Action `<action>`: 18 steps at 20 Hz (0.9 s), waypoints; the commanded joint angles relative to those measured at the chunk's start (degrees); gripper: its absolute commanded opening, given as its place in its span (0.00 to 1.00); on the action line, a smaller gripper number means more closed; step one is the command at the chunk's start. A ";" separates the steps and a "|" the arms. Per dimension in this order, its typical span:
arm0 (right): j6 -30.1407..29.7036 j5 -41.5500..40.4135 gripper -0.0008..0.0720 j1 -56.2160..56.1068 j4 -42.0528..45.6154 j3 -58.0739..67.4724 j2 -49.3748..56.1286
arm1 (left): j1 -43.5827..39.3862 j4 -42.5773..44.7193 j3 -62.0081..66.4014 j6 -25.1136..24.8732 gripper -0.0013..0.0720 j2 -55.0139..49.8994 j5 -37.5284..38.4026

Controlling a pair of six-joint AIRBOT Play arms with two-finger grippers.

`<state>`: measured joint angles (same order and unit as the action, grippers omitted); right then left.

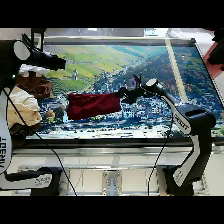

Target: Fold the shirts.

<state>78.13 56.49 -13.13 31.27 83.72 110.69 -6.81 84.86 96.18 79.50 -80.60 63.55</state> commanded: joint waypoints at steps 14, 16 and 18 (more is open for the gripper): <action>-1.68 -0.02 0.05 3.41 0.76 11.78 -3.91 | 0.02 1.01 0.04 -1.90 0.03 0.02 1.07; 5.27 4.11 0.05 9.75 14.78 12.63 -10.10 | 0.02 0.66 0.04 -1.81 0.03 0.02 1.05; 11.28 10.73 0.05 16.70 30.25 12.61 -17.05 | 0.02 0.11 0.04 -1.25 0.03 0.00 0.81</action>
<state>80.99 60.16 -4.19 41.19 95.00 101.30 -6.81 85.71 96.18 77.73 -80.60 64.55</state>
